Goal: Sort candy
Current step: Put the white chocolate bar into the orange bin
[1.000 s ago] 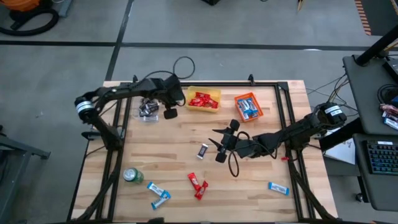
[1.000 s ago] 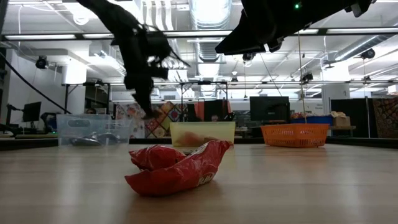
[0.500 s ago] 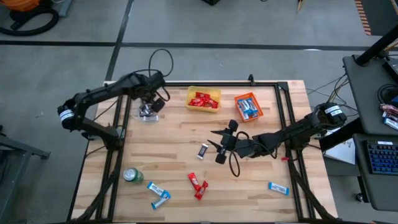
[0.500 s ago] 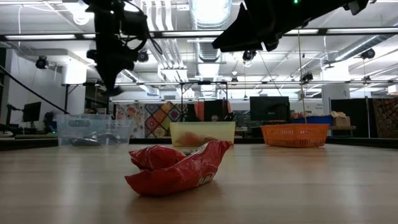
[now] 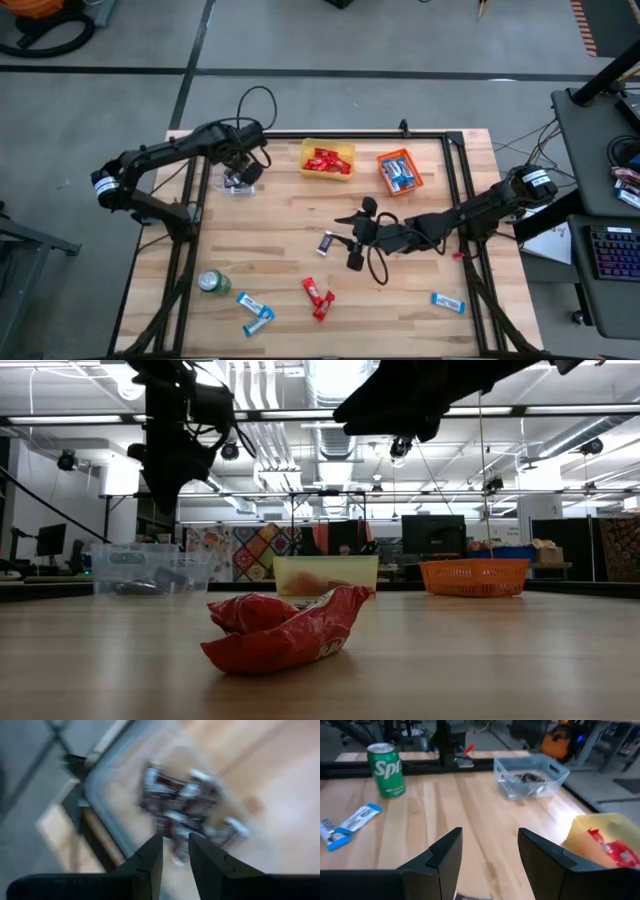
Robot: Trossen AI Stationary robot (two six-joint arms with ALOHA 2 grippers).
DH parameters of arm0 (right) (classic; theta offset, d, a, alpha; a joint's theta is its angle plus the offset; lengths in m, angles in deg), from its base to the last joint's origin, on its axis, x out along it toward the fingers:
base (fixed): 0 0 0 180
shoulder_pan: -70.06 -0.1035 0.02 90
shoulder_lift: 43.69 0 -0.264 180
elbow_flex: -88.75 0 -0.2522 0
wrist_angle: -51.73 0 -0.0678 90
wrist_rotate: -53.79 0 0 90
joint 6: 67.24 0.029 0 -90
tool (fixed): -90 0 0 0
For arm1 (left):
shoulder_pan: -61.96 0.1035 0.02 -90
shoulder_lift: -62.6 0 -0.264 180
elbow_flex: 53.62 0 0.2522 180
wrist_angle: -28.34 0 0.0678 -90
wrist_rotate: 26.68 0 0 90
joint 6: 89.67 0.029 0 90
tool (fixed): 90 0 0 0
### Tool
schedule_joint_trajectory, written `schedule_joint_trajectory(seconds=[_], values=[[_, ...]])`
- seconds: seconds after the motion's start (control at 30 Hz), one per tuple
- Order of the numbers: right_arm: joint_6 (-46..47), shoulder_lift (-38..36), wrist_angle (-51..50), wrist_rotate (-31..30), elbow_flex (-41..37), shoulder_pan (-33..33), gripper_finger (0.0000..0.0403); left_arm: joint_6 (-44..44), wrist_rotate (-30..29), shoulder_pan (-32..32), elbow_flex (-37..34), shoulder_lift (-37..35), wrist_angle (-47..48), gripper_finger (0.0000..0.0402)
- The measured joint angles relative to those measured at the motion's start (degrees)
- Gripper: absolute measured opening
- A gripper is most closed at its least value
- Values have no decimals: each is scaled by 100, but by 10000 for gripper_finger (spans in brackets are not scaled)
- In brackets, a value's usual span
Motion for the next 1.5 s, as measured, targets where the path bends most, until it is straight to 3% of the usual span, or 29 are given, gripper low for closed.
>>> schedule_joint_trajectory(seconds=[0.17, 0.23, 0.37, 0.67, 0.9, 1.1, 1.37, 1.5], values=[[370, 0, -950, 489, 312, 1, 183, -377, 1261, -603, 0, -173, -38, 82], [511, 0, -1463, 835, 474, 1, 183, -521, 1455, -1132, 0, -220, -97, 82], [745, -2, -2204, 1415, 655, -3, 183, -915, 1538, -2481, -2, -235, -247, 82], [824, -4, -2631, 2101, 651, -162, 183, -1735, 1540, -5463, -4, 109, -596, 82], [1012, -4, -2895, 2383, 651, -252, 183, -2251, 1540, -7095, 19, 867, -1249, 82], [1062, -4, -2900, 2381, 662, -252, 183, -2592, 1576, -7667, 399, 1751, -1273, 82], [1052, -4, -2896, 2523, 688, -250, 183, -2625, 1913, -7712, 960, 2715, -682, 85], [994, -4, -2900, 2669, 688, -250, 183, -2756, 2235, -7712, 1054, 2894, -646, 108]])
